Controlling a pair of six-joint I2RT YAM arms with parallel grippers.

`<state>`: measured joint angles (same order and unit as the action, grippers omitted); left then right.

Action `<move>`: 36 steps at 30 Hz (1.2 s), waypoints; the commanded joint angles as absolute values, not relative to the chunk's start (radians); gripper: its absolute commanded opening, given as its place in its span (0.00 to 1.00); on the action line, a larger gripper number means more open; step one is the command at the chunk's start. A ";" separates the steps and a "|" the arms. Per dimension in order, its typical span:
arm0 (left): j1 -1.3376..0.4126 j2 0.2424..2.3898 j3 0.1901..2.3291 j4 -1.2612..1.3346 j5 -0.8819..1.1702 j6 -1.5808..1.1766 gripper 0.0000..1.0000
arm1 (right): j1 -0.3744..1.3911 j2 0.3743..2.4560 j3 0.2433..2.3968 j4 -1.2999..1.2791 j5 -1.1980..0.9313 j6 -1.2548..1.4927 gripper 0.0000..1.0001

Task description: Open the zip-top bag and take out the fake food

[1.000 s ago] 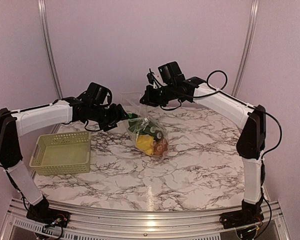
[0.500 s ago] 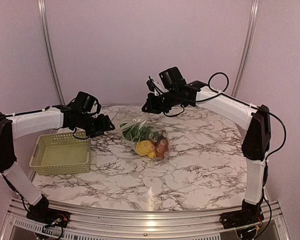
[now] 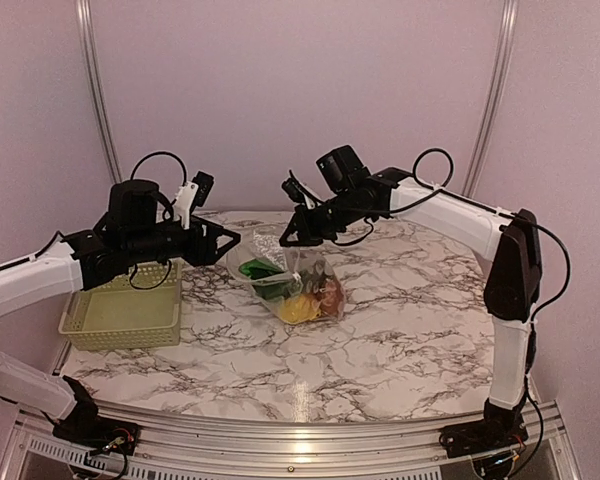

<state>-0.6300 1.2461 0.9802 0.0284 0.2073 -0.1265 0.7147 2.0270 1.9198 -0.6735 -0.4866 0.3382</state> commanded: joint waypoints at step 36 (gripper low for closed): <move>-1.042 1.333 0.762 0.196 -0.338 0.013 0.28 | 0.776 2.127 1.949 -0.706 -0.684 0.273 0.00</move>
<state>-1.0389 1.2507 0.7376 0.1810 -0.2852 0.0097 0.7582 2.1326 1.9430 -0.6937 -0.6662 0.2943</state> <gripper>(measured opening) 0.288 0.005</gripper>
